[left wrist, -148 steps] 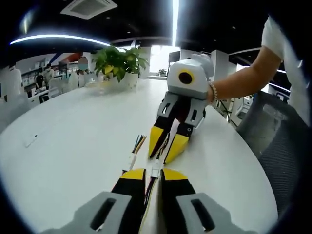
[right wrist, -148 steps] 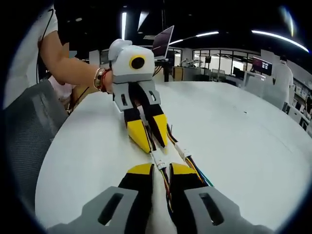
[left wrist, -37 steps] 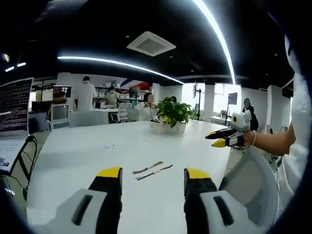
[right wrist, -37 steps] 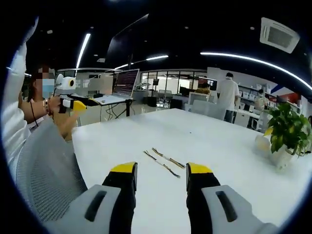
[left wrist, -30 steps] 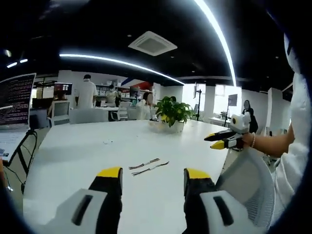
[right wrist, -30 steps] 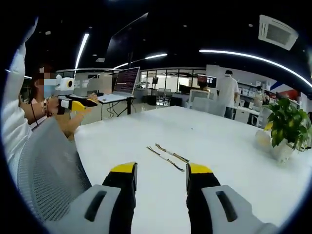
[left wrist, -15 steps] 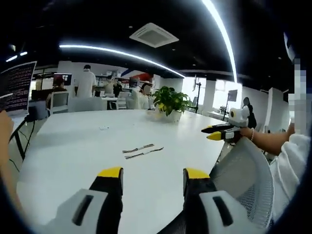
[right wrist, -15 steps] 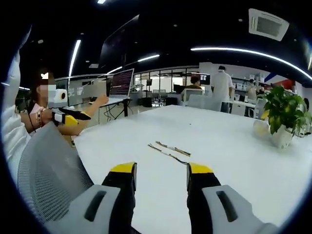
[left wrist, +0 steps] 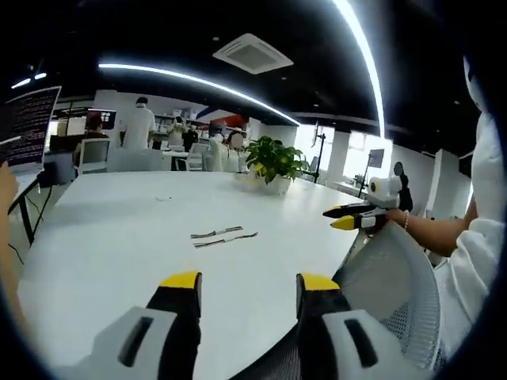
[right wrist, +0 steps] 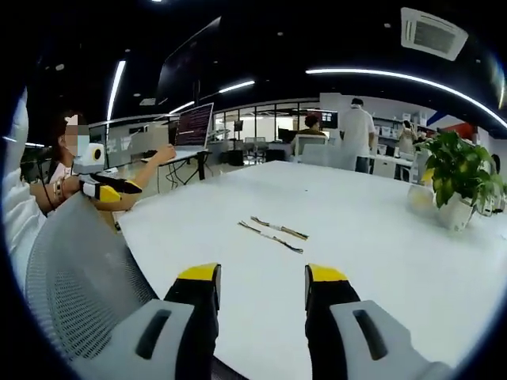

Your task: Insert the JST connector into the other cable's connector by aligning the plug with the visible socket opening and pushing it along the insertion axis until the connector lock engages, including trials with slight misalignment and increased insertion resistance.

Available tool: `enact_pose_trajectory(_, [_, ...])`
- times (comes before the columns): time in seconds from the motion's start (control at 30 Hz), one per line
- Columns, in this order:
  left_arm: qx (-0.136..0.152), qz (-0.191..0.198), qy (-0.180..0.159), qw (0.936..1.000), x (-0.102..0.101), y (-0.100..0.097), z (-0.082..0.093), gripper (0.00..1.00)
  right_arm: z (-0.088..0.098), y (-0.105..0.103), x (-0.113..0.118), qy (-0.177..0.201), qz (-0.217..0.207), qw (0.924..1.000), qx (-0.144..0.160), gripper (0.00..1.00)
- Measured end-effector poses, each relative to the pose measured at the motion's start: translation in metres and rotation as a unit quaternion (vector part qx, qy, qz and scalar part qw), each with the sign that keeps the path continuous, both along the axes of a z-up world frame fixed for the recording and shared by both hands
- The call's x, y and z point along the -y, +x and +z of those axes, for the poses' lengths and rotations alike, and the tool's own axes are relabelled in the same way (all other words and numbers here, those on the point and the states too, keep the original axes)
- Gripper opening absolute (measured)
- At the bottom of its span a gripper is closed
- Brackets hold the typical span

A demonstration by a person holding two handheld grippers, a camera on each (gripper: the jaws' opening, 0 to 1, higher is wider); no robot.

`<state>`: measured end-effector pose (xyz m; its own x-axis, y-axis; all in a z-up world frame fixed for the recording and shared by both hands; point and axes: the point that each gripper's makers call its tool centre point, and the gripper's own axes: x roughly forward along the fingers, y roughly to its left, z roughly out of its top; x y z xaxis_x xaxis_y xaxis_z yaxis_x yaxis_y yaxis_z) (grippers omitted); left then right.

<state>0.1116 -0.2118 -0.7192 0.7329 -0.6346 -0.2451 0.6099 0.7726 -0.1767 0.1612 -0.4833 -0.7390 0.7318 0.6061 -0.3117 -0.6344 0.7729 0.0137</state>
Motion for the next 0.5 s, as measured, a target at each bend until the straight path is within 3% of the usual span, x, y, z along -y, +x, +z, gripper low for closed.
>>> enact_pose_trajectory(0.5, [-0.013, -0.002, -0.006, 0.9999, 0.0019, -0.0026, -0.0070, 0.43, -0.0026, 0.0006, 0.0005, 0.017, -0.006, 0.9997, -0.014, 0.42])
